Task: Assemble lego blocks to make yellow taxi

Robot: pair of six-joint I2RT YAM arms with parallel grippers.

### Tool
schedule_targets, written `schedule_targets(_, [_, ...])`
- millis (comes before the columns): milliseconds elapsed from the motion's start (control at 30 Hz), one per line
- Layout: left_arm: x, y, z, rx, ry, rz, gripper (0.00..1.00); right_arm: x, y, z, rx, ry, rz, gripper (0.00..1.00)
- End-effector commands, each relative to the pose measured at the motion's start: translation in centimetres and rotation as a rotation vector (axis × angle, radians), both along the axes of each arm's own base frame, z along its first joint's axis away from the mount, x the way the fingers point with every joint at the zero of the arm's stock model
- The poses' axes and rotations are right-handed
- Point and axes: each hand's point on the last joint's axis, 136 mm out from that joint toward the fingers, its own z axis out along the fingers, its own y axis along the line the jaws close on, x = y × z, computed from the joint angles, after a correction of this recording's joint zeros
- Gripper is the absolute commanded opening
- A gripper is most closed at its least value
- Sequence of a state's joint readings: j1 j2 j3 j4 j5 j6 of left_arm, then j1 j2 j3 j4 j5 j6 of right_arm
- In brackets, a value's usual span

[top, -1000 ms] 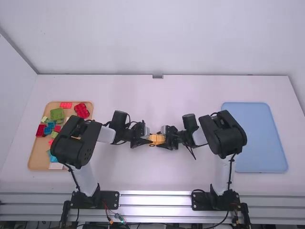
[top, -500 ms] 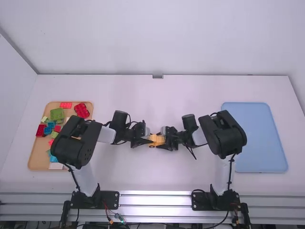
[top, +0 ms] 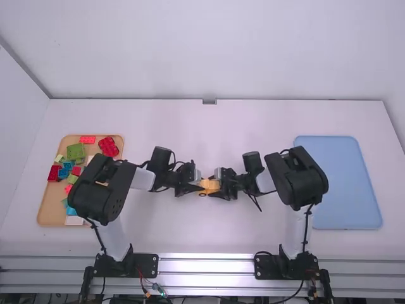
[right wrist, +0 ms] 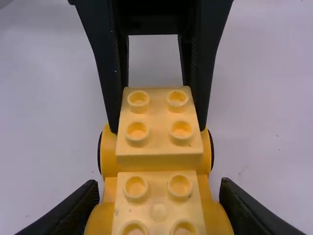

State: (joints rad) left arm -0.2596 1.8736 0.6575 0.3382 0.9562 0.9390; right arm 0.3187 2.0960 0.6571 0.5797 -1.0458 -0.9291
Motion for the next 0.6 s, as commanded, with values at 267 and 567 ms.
schedule_targets(267, [-0.43, 0.19, -1.43, 0.057, 0.026, 0.020, 0.24, 0.13, -0.65, -1.14, -0.040, 0.031, -0.034, 0.53])
schedule_targets(567, [-0.03, 0.29, -1.45, 0.065, 0.008, 0.030, 0.15, -0.01, -0.60, -1.00, -0.031, 0.033, -0.026, 0.53])
